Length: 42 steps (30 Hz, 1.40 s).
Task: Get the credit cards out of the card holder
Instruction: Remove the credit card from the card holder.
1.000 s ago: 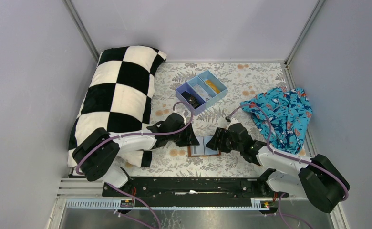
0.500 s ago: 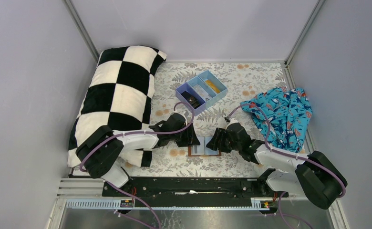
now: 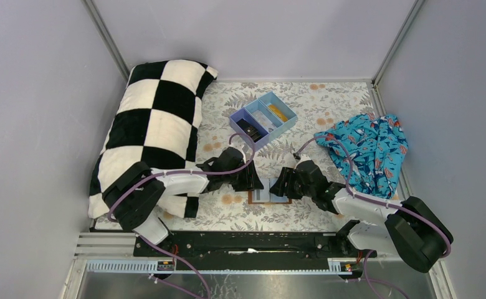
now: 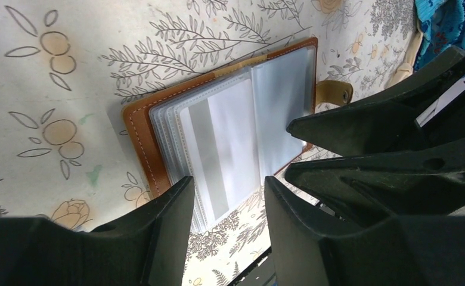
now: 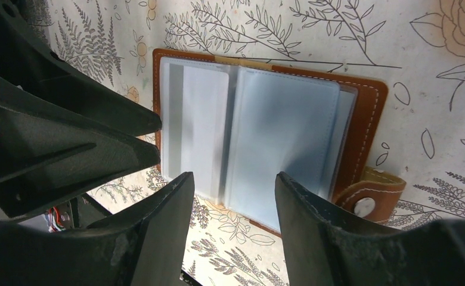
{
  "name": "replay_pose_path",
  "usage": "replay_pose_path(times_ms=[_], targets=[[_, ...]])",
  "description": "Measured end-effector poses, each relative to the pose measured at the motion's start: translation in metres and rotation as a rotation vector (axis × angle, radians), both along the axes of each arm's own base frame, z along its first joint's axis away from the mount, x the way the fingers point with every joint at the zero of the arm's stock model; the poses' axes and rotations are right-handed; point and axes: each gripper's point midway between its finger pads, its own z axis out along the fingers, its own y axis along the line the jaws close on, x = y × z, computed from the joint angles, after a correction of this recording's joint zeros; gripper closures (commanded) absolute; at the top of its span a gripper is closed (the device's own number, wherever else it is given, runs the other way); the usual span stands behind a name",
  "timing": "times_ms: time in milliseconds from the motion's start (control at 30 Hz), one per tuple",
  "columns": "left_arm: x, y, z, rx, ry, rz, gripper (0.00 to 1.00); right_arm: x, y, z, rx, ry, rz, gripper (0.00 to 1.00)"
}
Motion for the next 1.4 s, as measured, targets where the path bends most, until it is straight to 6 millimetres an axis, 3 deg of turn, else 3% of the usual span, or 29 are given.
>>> replay_pose_path(times_ms=[467,733,1133,1400], targets=[[-0.006,-0.026,0.021,-0.157,0.028,-0.066,0.50,0.001,0.001,0.002,0.005,-0.006,-0.001,0.40],[-0.006,-0.041,0.031,-0.221,0.048,-0.098,0.50,0.006,-0.006,0.020,0.016,-0.065,-0.042,0.40],[-0.001,-0.086,0.049,-0.330,0.053,-0.175,0.51,0.008,-0.071,0.056,0.111,-0.255,-0.382,0.40],[-0.010,-0.118,0.037,-0.354,0.099,-0.237,0.53,0.011,-0.118,0.070,0.055,-0.354,-0.570,0.38]])
